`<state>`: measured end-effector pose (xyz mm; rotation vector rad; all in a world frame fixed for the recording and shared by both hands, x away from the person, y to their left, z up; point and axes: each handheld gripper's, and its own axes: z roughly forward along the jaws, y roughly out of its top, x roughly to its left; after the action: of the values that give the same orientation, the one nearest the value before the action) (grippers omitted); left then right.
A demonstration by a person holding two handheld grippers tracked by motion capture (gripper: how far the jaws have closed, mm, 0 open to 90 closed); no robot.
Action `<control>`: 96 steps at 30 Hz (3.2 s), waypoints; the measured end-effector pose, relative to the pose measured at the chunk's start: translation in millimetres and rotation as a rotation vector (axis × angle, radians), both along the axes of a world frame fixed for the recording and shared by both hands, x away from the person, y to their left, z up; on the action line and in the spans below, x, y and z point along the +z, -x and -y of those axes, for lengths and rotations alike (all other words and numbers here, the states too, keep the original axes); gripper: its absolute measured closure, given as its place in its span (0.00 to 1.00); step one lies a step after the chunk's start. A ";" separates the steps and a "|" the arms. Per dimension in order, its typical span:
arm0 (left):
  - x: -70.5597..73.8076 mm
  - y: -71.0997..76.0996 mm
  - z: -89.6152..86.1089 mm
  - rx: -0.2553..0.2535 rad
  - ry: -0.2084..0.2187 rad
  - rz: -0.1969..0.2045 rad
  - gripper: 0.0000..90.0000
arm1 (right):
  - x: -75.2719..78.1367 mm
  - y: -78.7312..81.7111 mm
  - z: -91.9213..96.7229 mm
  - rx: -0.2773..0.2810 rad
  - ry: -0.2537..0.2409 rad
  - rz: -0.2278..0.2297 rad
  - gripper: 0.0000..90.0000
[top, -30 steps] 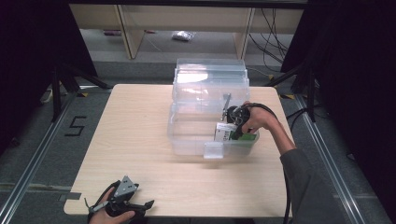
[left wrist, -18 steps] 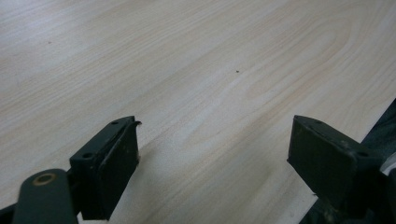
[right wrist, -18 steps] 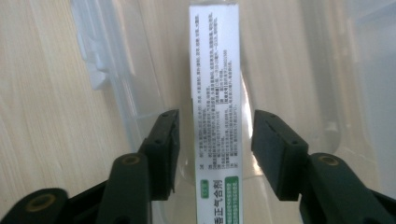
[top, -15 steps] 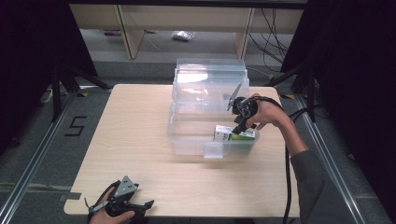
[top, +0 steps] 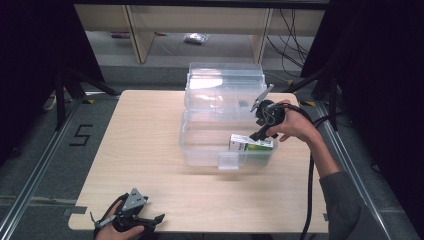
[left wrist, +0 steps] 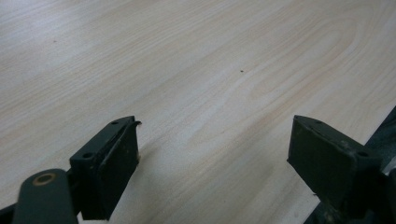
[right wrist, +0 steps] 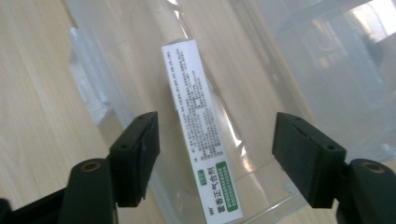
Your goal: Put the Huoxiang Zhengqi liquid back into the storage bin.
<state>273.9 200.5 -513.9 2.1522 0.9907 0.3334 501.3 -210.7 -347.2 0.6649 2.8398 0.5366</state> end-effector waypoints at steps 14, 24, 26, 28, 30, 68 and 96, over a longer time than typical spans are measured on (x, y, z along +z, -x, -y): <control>0.9 0.2 -0.2 0.002 0.005 0.002 0.17 | 3.2 11.4 -0.7 -0.061 -0.055 0.023 0.32; 0.8 -0.4 -0.9 -0.005 -0.002 0.000 0.17 | 4.5 23.4 -2.2 -0.105 -0.099 0.041 0.27; 0.5 -0.7 -0.6 0.003 0.000 0.003 0.17 | 3.4 26.0 -2.8 -0.106 -0.107 0.042 0.27; 0.7 -0.6 -0.9 0.002 -0.003 0.003 0.17 | 2.9 26.5 -2.9 -0.098 -0.113 0.049 0.27; 0.8 -0.2 -0.8 0.005 -0.002 0.004 0.17 | 1.1 30.0 -2.3 -0.125 -0.139 0.065 0.27; 3.0 1.8 1.4 0.003 0.006 0.016 0.17 | -17.3 123.0 -5.0 -0.172 -0.414 0.170 0.23; 2.4 1.1 0.0 0.003 -0.001 0.006 0.17 | -74.3 173.4 -8.6 -0.120 -0.521 0.179 0.25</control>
<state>272.9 200.5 -511.5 2.1497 0.9906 0.3413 327.9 -202.1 -421.5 0.8111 2.4783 1.2630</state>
